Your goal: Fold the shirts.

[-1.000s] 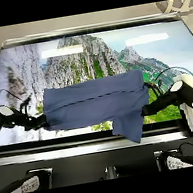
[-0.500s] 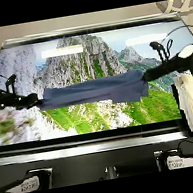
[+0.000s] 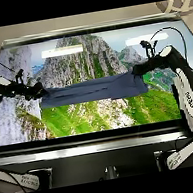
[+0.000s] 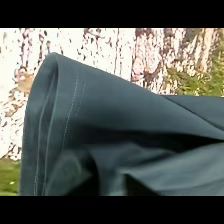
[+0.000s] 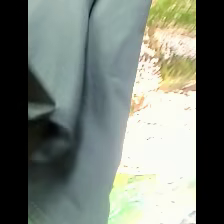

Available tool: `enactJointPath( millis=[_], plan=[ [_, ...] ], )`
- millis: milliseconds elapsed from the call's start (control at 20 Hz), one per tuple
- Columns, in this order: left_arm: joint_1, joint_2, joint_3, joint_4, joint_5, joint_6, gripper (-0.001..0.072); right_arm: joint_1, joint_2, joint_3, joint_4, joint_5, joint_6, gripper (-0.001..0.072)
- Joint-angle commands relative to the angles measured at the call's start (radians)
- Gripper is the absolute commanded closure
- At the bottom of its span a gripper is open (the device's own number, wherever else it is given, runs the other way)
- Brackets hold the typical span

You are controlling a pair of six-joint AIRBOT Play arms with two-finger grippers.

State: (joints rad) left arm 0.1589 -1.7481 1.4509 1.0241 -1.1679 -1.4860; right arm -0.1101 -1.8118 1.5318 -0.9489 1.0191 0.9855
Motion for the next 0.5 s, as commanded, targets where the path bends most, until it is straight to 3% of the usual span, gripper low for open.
enactJointPath(
  millis=[0,50,250,350,450],
  plan=[
    [-0.002,-0.043,0.029,-0.011,-0.080,0.004,0.0028,0.005,-0.027,0.025,-0.036,0.066,-0.056,0.0033],
    [0.006,-0.034,0.039,-0.011,-0.107,0.010,0.0028,0.000,-0.019,0.046,-0.079,0.139,-0.102,-0.0001],
    [0.029,0.063,0.051,-0.012,-0.134,0.029,0.0028,-0.006,-0.001,0.064,-0.370,0.347,-0.068,-0.0004],
    [0.024,0.112,0.051,-0.012,-0.133,0.032,0.0028,-0.006,-0.006,0.060,-0.391,0.359,-0.035,-0.0005],
    [0.015,0.151,0.051,-0.012,-0.134,0.041,0.0028,-0.006,-0.028,0.060,-0.306,0.357,-0.032,-0.0005]
  ],
)
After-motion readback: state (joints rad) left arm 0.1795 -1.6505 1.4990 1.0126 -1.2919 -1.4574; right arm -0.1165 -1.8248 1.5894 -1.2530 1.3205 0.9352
